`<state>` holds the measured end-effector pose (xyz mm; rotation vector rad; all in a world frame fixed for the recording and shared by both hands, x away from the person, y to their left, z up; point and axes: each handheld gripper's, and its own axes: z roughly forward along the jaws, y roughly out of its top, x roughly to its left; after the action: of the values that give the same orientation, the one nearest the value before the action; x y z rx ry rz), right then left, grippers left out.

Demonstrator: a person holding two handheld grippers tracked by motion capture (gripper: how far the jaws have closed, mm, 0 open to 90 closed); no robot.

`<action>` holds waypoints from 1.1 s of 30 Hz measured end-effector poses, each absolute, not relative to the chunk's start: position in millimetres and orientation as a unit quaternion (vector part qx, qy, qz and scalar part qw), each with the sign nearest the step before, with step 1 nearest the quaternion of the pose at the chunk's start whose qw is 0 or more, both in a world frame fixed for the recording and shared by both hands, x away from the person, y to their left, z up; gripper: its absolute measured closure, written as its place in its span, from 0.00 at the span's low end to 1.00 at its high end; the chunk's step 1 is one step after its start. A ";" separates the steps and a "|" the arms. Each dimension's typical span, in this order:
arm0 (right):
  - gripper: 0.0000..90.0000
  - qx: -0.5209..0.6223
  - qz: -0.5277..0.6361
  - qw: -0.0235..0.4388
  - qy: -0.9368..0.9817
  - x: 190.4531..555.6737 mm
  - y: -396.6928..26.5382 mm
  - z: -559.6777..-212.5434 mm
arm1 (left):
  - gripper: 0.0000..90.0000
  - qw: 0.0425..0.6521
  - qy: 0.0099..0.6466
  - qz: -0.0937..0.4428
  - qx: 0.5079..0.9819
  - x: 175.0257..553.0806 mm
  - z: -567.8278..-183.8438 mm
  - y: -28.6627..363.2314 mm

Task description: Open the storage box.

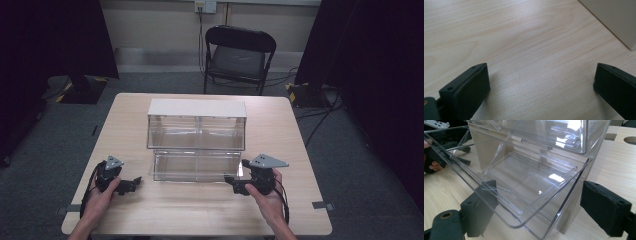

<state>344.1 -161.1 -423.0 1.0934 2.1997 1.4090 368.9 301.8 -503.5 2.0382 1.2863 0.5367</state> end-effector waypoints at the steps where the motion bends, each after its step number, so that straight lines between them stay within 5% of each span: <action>1: 0.15 0.382 0.492 0.152 0.767 344.1 -161.1 -422.9 | 0.00 0.330 0.492 0.205 0.779 368.9 -503.5 301.8; 33: 0.15 0.382 0.500 0.143 0.764 348.8 -159.6 -412.7 | 0.00 0.330 0.492 0.205 0.779 368.9 -503.5 301.8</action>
<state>348.8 -159.6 -412.7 1.1017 2.2035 1.4409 368.9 301.8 -503.5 2.0375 1.2863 0.5367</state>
